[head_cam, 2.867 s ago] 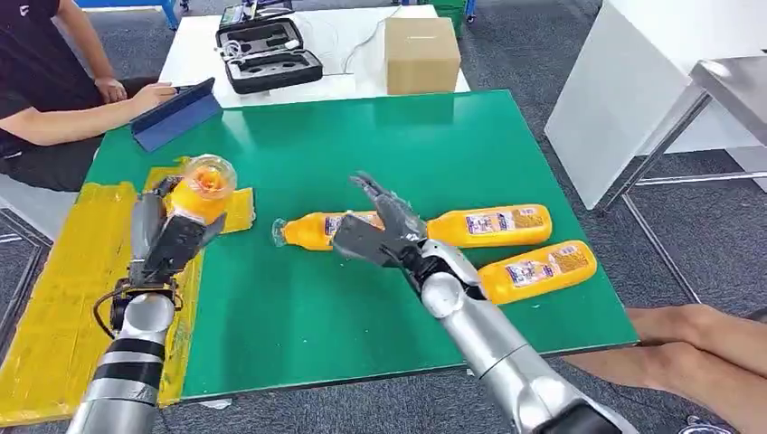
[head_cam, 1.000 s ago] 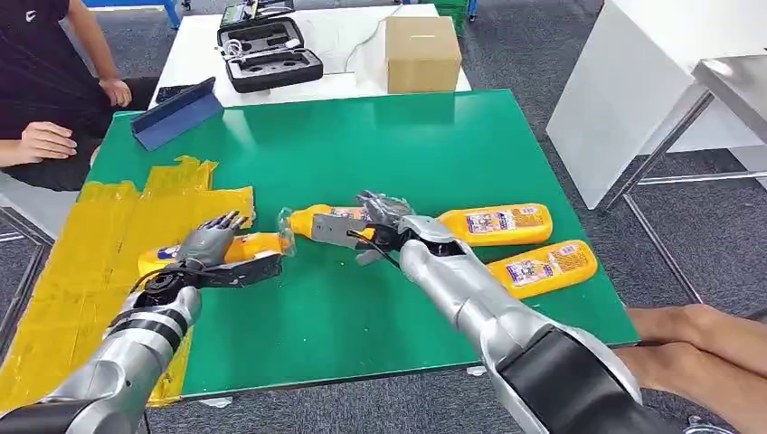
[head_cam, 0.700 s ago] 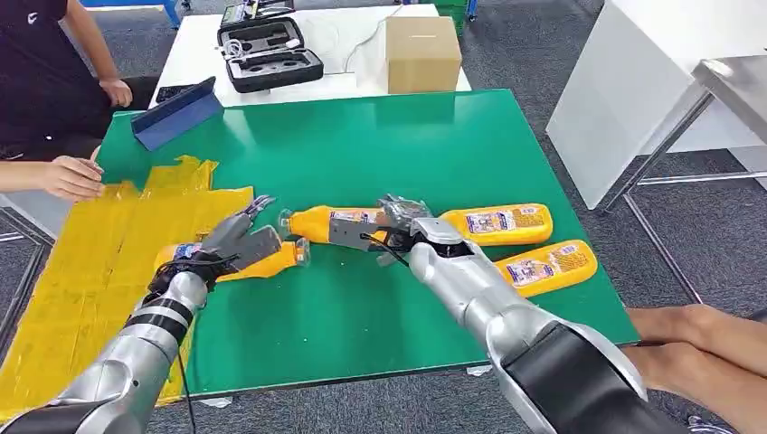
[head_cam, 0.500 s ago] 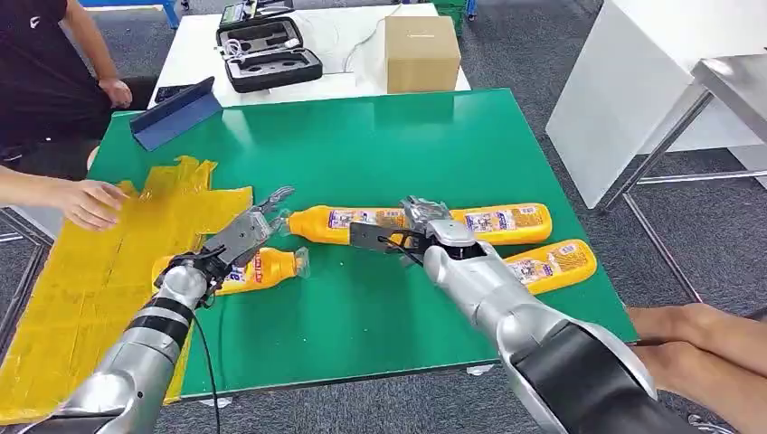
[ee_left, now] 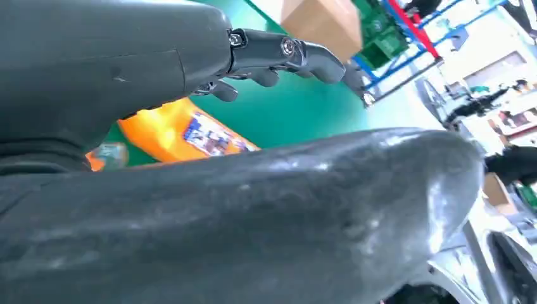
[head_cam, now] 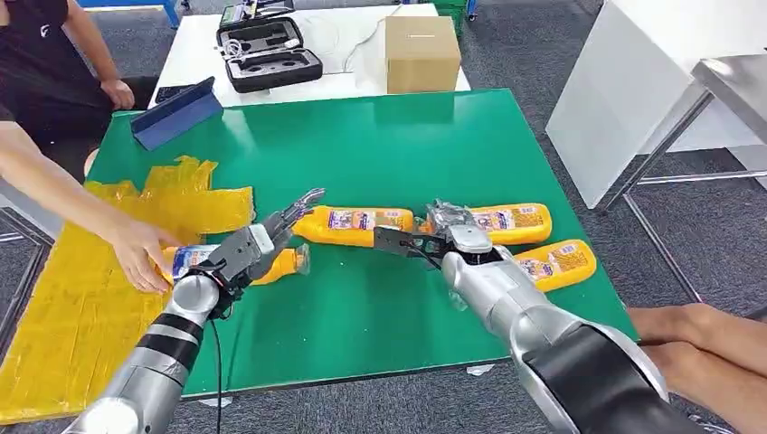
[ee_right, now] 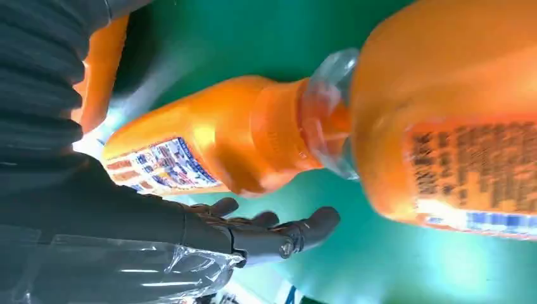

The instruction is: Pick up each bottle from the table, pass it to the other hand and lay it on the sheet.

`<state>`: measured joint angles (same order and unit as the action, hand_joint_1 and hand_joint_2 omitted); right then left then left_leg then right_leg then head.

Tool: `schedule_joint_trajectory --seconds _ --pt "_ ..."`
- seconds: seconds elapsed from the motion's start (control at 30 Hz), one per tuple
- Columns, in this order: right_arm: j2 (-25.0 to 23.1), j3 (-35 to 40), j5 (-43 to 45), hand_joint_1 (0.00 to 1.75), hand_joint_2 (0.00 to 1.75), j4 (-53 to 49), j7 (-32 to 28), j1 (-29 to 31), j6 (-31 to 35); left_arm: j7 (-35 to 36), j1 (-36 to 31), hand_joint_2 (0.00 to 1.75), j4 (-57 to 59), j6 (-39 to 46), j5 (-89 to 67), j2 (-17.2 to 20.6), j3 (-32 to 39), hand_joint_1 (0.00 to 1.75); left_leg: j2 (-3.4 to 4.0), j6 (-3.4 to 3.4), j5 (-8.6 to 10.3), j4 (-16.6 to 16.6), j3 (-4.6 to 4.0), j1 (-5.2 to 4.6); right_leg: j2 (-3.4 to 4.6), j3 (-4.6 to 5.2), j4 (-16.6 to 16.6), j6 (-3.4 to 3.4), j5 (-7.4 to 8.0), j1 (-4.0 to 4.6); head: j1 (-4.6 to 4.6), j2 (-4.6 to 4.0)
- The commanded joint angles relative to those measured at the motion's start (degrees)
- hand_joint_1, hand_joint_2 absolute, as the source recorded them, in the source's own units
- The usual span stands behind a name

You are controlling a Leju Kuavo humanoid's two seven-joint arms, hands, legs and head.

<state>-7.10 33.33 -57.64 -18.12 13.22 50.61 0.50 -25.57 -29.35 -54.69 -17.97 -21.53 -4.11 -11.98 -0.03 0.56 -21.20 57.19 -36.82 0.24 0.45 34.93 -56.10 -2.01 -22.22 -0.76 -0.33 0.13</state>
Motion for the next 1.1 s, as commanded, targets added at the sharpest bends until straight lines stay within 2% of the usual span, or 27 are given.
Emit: schedule_joint_trajectory --seconds 0.03,0.73,1.1 --pt "-0.47 -3.38 -1.96 0.00 1.75 3.36 -0.31 1.76 0.53 0.94 0.38 0.00 -2.96 0.52 1.42 2.56 -6.82 0.00 0.00 -0.04 -0.13 0.05 0.13 0.01 -0.05 -0.13 -0.05 0.09 -0.12 0.02 0.02 0.00" --pt "-1.96 -5.16 -5.17 0.00 1.75 3.47 0.23 1.75 0.59 0.56 -0.24 0.00 -1.59 0.78 2.98 2.43 -7.92 0.00 0.02 -0.04 -0.08 0.03 0.09 0.00 -0.02 -0.07 -0.06 0.07 -0.08 0.02 0.00 0.00" --pt "-4.64 -6.27 -6.21 0.00 1.75 3.45 0.68 3.41 -0.21 -0.07 -1.39 0.00 -0.32 0.29 3.33 1.69 -8.75 0.00 0.02 -0.03 -0.06 0.05 0.02 -0.01 -0.02 0.00 -0.09 0.06 -0.07 0.00 0.00 0.00"
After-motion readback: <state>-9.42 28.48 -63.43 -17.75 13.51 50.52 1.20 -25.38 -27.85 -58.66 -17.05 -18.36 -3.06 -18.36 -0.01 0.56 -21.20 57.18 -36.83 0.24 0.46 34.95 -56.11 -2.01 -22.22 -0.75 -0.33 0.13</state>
